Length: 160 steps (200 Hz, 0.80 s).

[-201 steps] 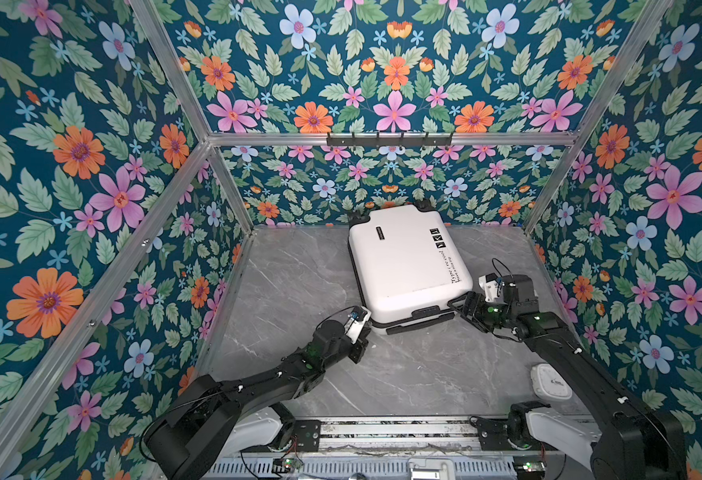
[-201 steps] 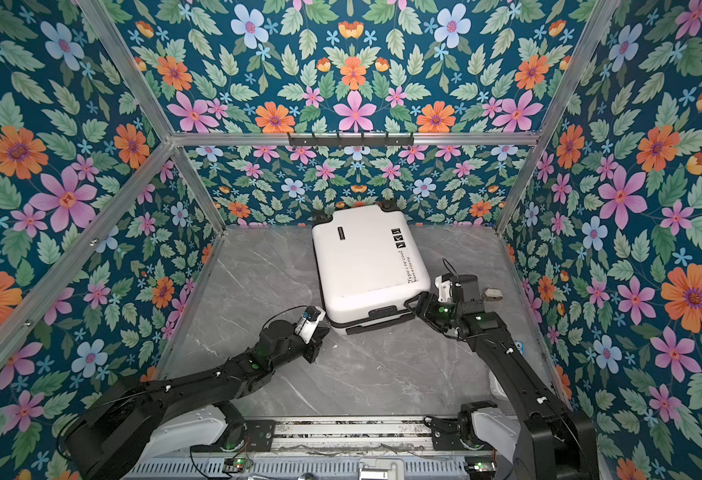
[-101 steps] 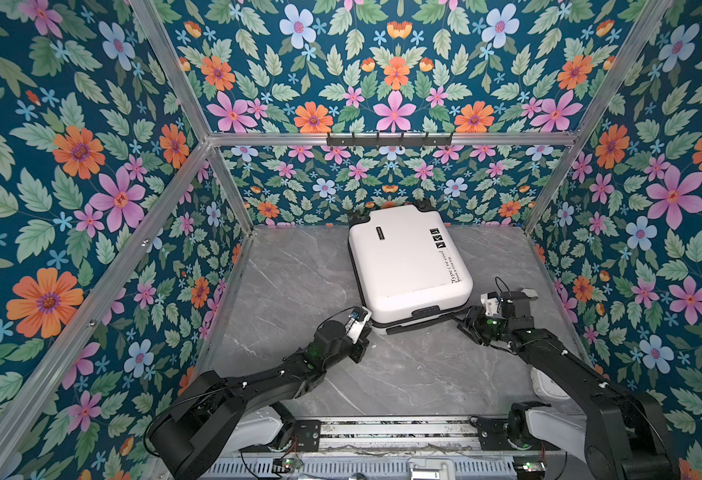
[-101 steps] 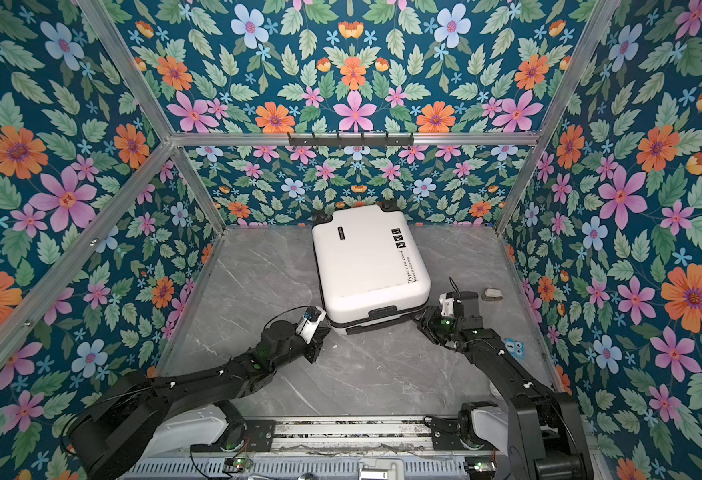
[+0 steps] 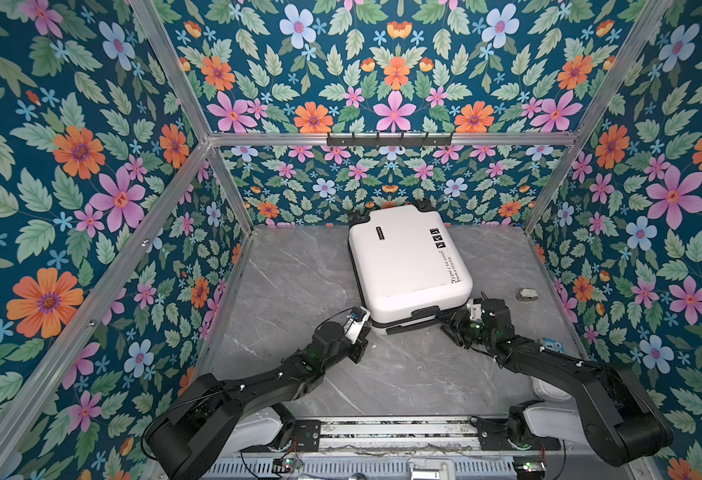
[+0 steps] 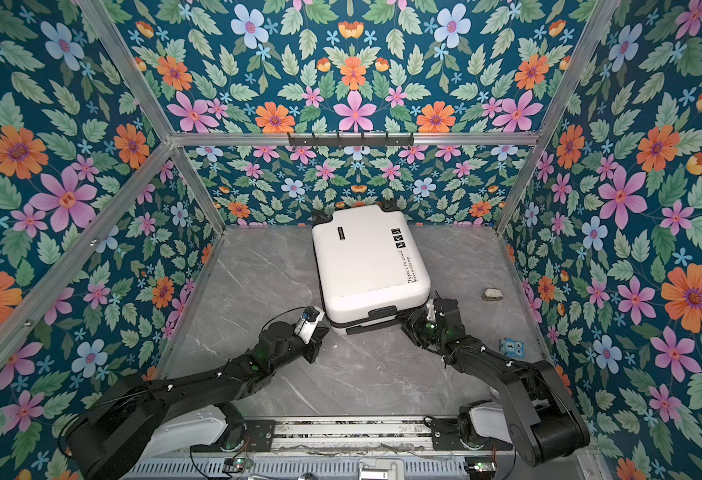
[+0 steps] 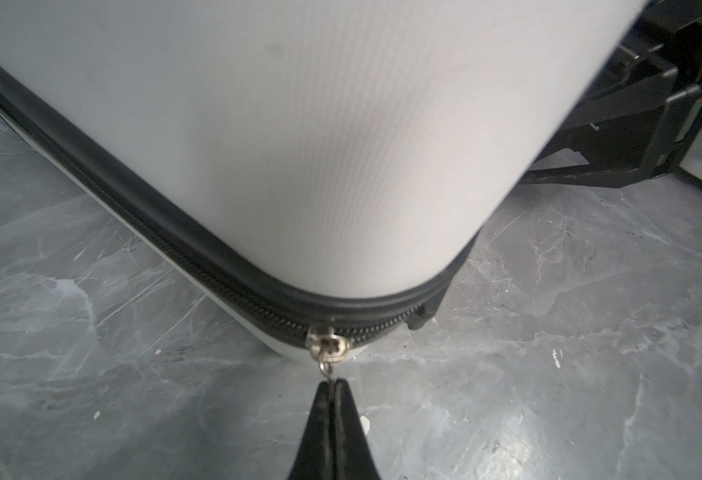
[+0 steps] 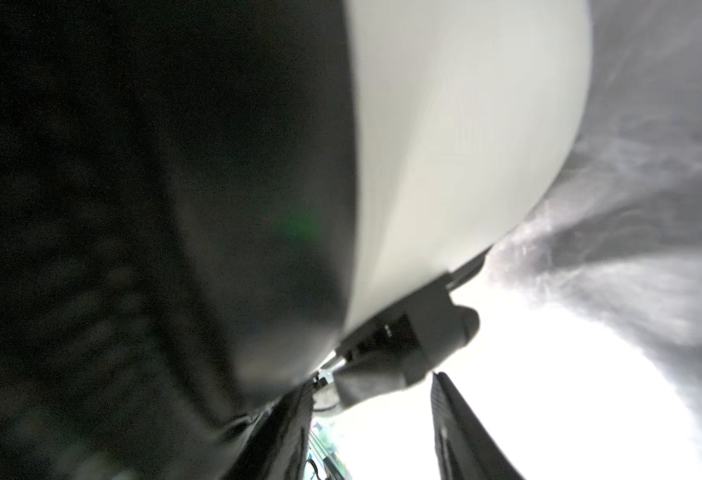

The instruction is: Pack the luggage

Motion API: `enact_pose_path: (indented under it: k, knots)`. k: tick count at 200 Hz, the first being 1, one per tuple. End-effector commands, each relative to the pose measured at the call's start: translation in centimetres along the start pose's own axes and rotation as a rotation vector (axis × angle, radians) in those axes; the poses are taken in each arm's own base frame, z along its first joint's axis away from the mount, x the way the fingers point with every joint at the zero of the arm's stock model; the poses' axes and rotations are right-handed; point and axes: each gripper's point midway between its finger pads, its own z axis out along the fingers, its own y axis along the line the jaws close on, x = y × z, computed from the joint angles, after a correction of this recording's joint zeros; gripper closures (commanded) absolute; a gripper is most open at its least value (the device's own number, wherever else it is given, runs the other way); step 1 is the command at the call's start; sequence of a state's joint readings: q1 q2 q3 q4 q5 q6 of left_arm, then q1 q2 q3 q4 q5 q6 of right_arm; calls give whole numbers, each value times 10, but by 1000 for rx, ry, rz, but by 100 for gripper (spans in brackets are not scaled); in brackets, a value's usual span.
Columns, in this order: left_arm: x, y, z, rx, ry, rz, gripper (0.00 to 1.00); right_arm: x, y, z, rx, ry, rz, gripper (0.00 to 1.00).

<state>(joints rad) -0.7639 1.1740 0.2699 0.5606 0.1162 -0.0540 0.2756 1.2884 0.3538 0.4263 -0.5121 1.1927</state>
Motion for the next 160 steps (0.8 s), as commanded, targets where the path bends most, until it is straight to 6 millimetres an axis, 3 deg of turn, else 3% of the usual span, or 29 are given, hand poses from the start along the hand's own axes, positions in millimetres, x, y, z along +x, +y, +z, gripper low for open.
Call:
enact_pose_path:
  k: [1,77,110,141,160]
  knots:
    - [-9,-6,1,29,-31,-4,100,-13,16,3,-65,-70,-15,53]
    - [-5,-16,4,48,-15,11,100,-23,18,29,-143,-75,8,68]
    - [-4,-16,4,36,-12,22,100,-28,16,35,-147,-87,21,79]
    - [-7,-19,6,37,-5,49,100,-32,20,37,-171,-94,21,100]
    - [-10,-21,6,38,-15,61,100,-30,19,40,-159,-86,27,100]
